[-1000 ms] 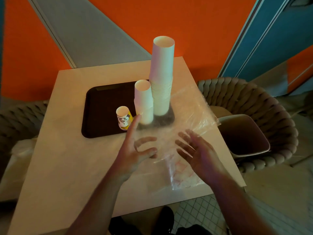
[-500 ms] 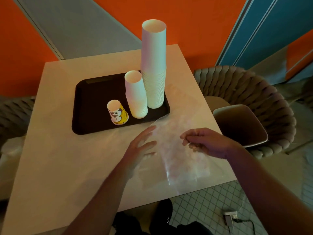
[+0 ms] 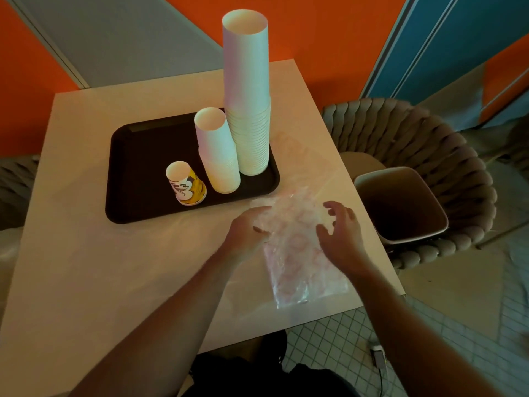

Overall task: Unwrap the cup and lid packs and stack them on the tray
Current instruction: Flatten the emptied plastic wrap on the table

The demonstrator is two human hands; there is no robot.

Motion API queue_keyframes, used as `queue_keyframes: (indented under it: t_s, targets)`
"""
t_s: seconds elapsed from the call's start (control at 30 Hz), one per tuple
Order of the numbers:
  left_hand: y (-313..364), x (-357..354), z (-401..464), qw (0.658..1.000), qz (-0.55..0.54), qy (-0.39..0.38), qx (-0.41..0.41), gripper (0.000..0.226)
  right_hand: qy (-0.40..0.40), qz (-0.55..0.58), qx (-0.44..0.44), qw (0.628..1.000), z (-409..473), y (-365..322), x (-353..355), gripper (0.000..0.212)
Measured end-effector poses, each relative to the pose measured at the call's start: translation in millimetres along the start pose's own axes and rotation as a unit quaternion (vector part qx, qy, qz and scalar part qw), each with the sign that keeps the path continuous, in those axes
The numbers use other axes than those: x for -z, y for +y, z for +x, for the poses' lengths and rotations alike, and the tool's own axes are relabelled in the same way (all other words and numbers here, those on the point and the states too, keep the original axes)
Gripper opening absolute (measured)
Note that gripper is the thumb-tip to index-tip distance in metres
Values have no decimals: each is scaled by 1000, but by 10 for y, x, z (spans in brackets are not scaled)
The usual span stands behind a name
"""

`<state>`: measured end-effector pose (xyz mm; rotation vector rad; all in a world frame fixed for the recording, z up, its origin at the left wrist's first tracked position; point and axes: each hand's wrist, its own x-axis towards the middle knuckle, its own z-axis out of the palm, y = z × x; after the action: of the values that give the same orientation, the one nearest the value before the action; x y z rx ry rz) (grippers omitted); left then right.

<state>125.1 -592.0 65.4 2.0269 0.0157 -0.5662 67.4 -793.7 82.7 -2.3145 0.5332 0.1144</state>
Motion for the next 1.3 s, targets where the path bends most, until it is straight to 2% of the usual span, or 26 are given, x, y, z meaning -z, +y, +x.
queue_keyframes:
  t_s: [0.1,0.17,0.33,0.5,0.67,0.77,0.87,0.93,1.0,1.13,1.23,1.3]
  targets:
    - [16,-21,9,1000,26,3,-9,62,-26,-59,90,994,-272,-73,-155,53]
    - [19,-36,12,999,30,5,-32,57,-46,-101,116,987,-389,-59,-284,56]
    - [-49,-69,78,998,49,13,-20,63,-125,-170,91,973,-510,55,-520,64]
    - [-94,-111,133,998,56,23,-27,64,-99,-199,129,966,-558,101,-605,62]
    - [-144,-116,177,996,68,21,-48,64,-116,-232,115,959,-551,262,-702,64]
    - [-178,-101,162,986,111,79,-97,59,-117,-228,117,960,-561,330,-762,64]
    - [-205,-161,117,952,183,156,-190,46,-105,-223,113,962,-565,339,-793,64]
    - [-176,-271,92,933,203,126,-270,36,-98,-227,113,962,-571,340,-796,63]
    - [-147,-406,93,916,228,40,-327,34,-93,-241,114,959,-592,354,-806,63]
    - [-146,-619,154,895,314,-132,-287,51,-99,-238,85,962,-627,380,-860,70]
    - [-255,-658,300,863,390,-154,-281,62,-90,-231,84,965,-637,351,-869,69]
    - [-335,-644,392,840,419,-126,-321,58,-87,-223,83,967,-616,348,-877,69]
